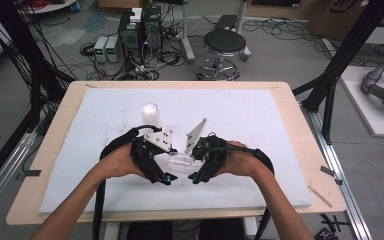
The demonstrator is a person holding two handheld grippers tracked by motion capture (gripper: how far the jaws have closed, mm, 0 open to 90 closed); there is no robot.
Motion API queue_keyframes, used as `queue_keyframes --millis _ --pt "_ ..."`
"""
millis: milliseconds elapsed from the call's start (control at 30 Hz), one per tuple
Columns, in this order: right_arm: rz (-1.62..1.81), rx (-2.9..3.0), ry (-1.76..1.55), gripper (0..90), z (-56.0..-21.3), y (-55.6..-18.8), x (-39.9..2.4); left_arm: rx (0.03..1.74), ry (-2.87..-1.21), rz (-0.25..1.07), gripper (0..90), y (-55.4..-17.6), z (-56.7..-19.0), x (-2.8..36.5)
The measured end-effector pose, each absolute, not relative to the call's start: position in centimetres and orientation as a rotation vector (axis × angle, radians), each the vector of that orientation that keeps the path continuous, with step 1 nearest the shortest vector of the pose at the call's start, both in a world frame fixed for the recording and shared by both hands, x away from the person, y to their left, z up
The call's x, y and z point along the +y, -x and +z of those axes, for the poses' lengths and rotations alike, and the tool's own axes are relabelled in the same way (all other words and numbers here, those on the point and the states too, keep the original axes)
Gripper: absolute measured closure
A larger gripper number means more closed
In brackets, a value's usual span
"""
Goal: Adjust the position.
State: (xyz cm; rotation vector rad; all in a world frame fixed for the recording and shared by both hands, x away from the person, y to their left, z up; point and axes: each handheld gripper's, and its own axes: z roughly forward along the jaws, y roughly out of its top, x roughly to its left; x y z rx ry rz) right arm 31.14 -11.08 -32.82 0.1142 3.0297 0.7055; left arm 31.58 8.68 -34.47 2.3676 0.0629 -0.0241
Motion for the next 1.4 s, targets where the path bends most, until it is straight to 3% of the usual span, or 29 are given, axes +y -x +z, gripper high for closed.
queue_keyframes --millis 233,333,400,733,800,833,867,1133,1400 --pt "0.705 3.036 -0.097 33.3 -33.0 -31.0 -10.7 0.033 -2.374 -0.039 25.5 -31.6 -34.7 8.4" --pt "0.692 3.041 -0.088 33.3 -33.1 -30.9 -10.4 0.025 -2.368 -0.054 31.6 -31.5 -34.7 8.3" --pt "0.685 3.047 -0.079 33.3 -33.2 -31.0 -10.3 0.02 -2.375 -0.039 40.6 -31.5 -34.7 8.4" --pt "0.689 3.041 -0.085 33.0 -33.2 -30.9 -10.4 0.024 -2.372 -0.028 42.0 -31.6 -34.8 8.4" --pt "0.694 3.032 -0.062 27.2 -33.2 -31.0 -10.4 0.027 -2.372 -0.025 42.0 -31.6 -34.8 8.4" --pt "0.718 3.03 -0.036 16.7 -33.3 -30.9 -10.4 0.03 -2.371 -0.024 42.0 -31.6 -34.8 8.4" --pt "0.74 3.016 -0.045 12.2 -33.4 -30.9 -10.3 0.026 -2.376 -0.024 42.0 -31.7 -34.7 8.5" --pt "0.79 2.983 -0.038 12.2 -33.3 -31.0 -10.4 0.033 -2.37 -0.018 41.9 -31.8 -34.7 8.7" --pt "1.08 2.856 -0.129 12.2 -33.0 -31.4 -12.9 0.091 -2.254 -0.021 41.9 -32.6 -36.9 10.3"
